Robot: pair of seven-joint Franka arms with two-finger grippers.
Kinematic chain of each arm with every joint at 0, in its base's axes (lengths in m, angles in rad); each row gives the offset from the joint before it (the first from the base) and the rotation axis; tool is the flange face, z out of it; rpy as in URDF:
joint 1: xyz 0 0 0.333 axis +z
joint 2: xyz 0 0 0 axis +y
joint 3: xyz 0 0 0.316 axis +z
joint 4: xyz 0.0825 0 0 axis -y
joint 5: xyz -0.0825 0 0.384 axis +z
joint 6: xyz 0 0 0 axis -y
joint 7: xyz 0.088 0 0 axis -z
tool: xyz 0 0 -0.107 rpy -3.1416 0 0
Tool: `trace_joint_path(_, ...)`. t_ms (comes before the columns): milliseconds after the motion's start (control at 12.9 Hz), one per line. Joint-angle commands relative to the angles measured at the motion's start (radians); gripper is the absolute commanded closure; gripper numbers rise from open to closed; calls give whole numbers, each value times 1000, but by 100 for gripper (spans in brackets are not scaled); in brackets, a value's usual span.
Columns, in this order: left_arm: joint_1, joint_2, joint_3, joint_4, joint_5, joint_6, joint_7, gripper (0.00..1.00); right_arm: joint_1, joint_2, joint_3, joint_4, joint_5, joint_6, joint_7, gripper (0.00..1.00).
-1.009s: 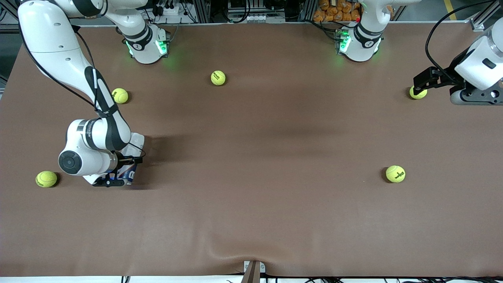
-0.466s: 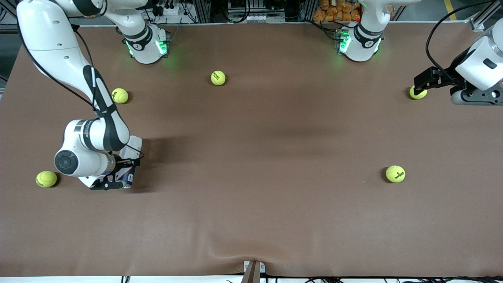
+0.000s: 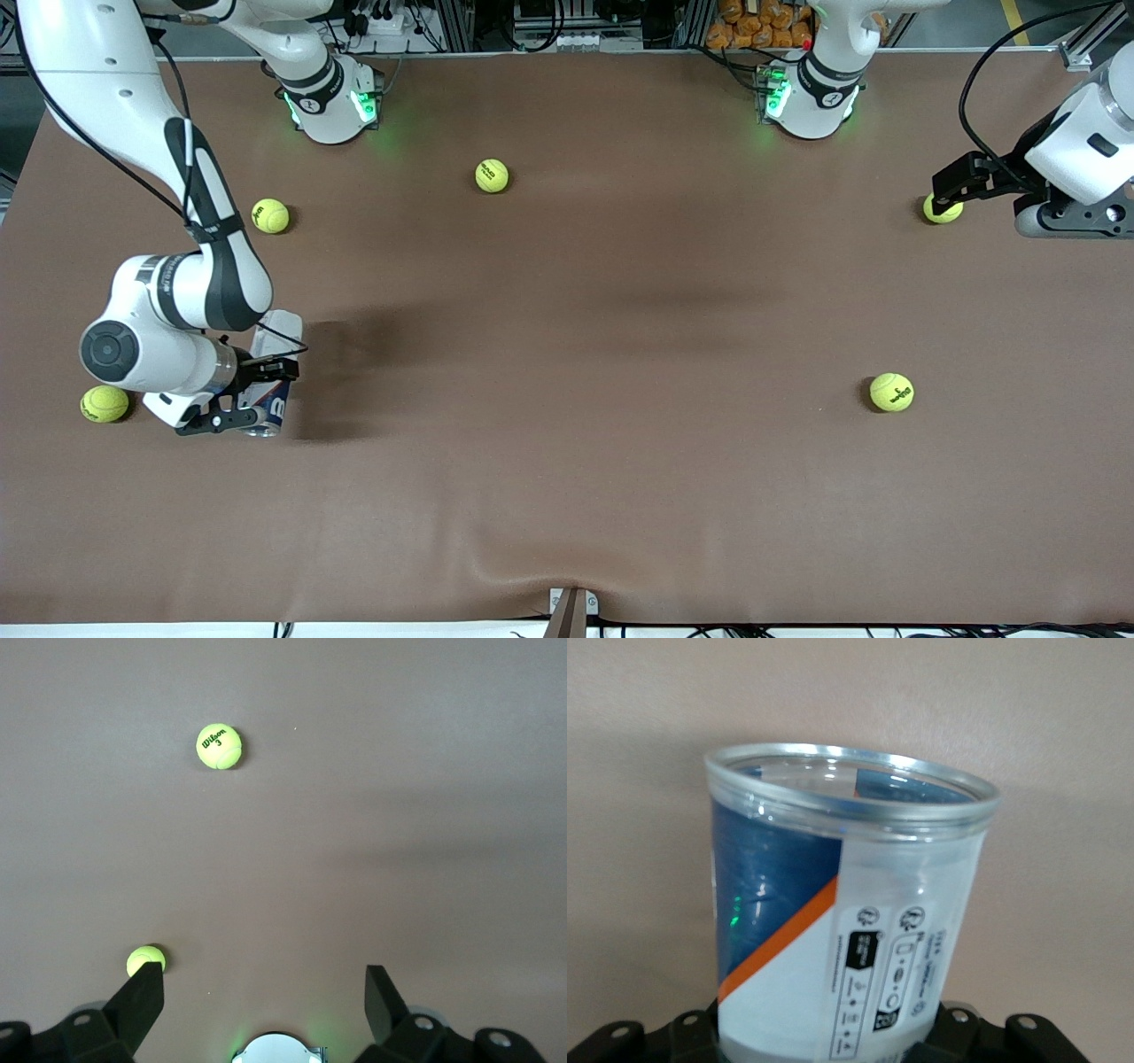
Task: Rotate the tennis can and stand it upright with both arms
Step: 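Grasp the tennis can at its open end with the right gripper, then carry the can with the right gripper to the table middle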
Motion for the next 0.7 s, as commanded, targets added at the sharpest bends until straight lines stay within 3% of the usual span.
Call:
trace_joint_path(0, 6, -1, -4, 2, 4, -3, 4, 0, -1, -32, -4, 11, 16, -17, -103, 28)
trace_joint_path(311, 6, 0, -4, 2, 4, -3, 4, 0, -3, -51, -2, 127, 13, -129, -248, 28)
trace_joint_path(621, 9, -3, -4, 2, 4, -5, 3, 0, 173, -25, 3, 203, 4, -62, -315, 28)
